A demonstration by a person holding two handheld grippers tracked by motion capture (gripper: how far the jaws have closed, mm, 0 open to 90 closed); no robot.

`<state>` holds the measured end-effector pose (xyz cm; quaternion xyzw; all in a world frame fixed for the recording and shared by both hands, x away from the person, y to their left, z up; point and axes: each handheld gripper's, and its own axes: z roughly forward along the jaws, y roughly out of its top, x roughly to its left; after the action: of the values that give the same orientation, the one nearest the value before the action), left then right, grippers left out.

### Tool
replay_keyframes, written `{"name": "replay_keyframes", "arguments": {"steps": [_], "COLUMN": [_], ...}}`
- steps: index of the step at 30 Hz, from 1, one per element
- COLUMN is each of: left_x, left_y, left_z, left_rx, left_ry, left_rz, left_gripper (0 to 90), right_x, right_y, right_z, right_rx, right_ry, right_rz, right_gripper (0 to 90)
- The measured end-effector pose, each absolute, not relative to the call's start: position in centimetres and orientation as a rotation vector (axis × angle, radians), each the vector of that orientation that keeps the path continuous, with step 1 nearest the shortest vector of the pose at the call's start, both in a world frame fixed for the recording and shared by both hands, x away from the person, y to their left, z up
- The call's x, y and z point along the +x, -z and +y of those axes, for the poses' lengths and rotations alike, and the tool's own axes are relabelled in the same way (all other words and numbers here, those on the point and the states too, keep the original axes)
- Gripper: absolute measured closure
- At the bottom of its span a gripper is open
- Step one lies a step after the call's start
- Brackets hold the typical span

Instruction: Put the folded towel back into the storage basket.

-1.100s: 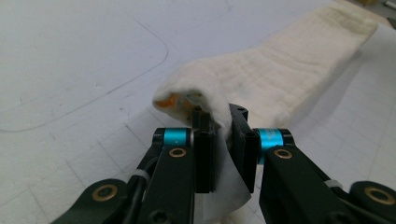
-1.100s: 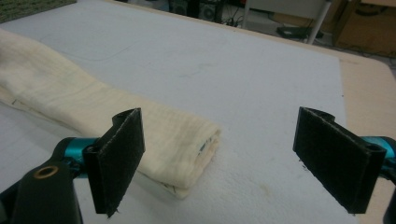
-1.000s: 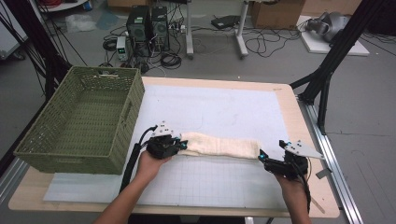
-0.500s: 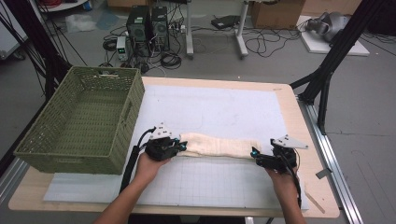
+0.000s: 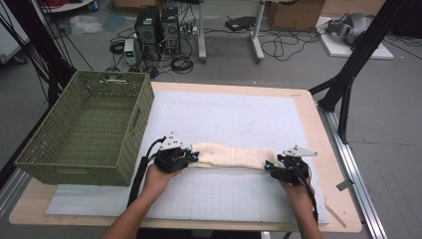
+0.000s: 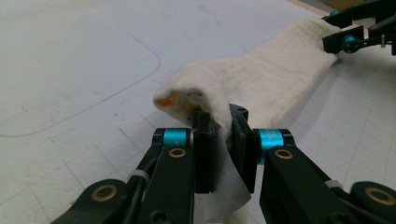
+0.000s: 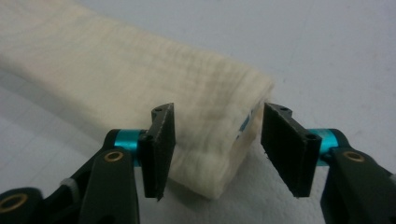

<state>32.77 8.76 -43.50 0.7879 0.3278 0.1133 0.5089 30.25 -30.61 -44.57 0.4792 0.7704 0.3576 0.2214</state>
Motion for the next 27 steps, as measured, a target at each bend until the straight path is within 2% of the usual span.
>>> {"name": "replay_keyframes", "arguments": {"steps": [5, 11, 27], "left_x": [32.6, 32.5, 30.3], "left_y": [43.5, 43.6, 42.9], "left_z": [8.8, 8.7, 9.7], "left_rx": [1.916, 1.928, 1.88], "left_ry": [-0.286, -0.294, -0.343], "left_rz": [0.775, 0.763, 0.704], "left_gripper": [80.9, 81.0, 81.0], "right_x": [30.2, 30.2, 29.5], "right_y": [44.8, 44.8, 43.7], "right_z": [-30.8, -30.9, -31.2], "right_rx": [1.344, 1.38, 1.217], "right_ry": [-1.023, -1.117, -1.177], "right_rz": [2.149, 2.203, 2.179], "right_gripper": [51.9, 75.3, 79.3]}}
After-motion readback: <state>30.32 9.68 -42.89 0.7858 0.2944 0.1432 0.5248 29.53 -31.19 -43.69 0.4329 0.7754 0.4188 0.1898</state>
